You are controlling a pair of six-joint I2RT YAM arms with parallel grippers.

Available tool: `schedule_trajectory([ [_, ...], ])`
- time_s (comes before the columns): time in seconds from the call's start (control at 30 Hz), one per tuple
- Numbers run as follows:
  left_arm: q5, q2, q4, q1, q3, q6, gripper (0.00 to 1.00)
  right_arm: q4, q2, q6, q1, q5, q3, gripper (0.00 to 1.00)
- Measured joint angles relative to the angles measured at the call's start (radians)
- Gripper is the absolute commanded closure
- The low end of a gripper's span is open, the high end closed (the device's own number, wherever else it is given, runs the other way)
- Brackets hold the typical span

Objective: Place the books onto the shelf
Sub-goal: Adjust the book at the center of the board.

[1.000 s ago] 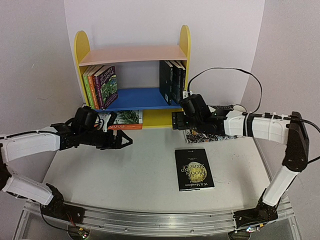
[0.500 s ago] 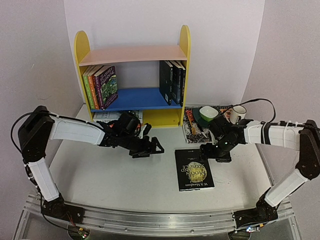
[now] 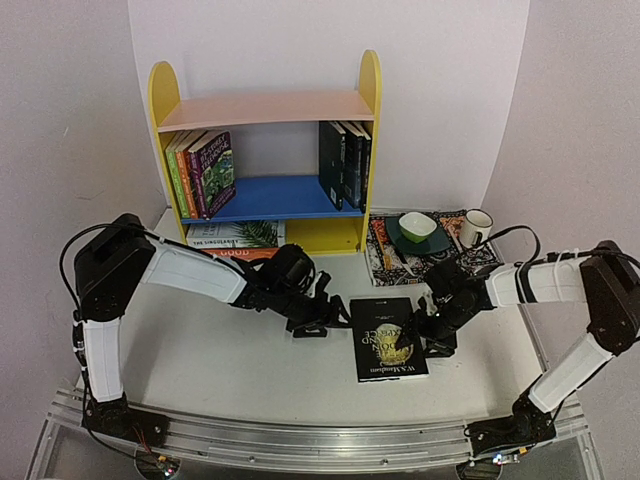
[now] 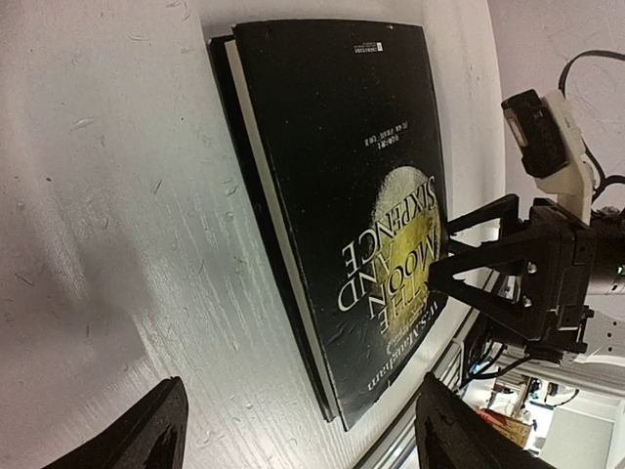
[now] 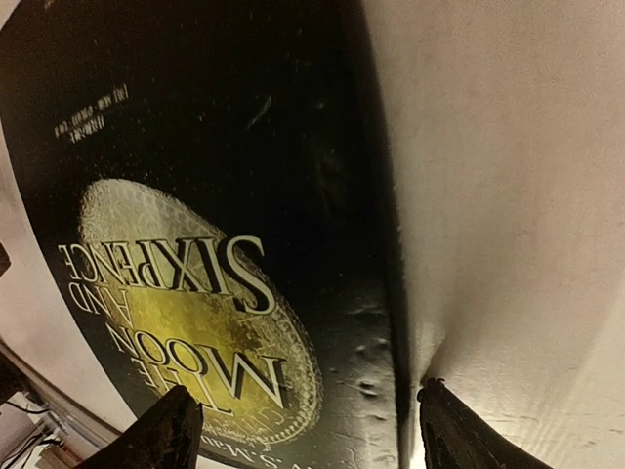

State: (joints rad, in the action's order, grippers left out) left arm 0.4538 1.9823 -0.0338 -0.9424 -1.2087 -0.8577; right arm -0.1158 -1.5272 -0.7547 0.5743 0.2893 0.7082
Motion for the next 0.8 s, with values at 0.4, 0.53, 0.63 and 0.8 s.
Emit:
schedule_trajectory([
  [0.4, -0.030, -0.021, 0.035, 0.003, 0.107, -0.068, 0.39, 0.178, -0.054, -0.137, 0.119, 0.122, -0.009, 0.31],
  [0.53, -0.022, -0.037, 0.039, 0.010, 0.138, -0.082, 0.44, 0.232, -0.067, -0.186, 0.154, 0.122, -0.012, 0.31],
  [0.63, 0.002, -0.037, 0.042, 0.019, 0.145, -0.084, 0.51, 0.275, -0.079, -0.213, 0.156, 0.123, -0.013, 0.31],
  [0.8, 0.077, -0.034, 0.039, 0.040, 0.145, -0.070, 0.74, 0.324, -0.093, -0.238, 0.164, 0.122, -0.012, 0.31],
])
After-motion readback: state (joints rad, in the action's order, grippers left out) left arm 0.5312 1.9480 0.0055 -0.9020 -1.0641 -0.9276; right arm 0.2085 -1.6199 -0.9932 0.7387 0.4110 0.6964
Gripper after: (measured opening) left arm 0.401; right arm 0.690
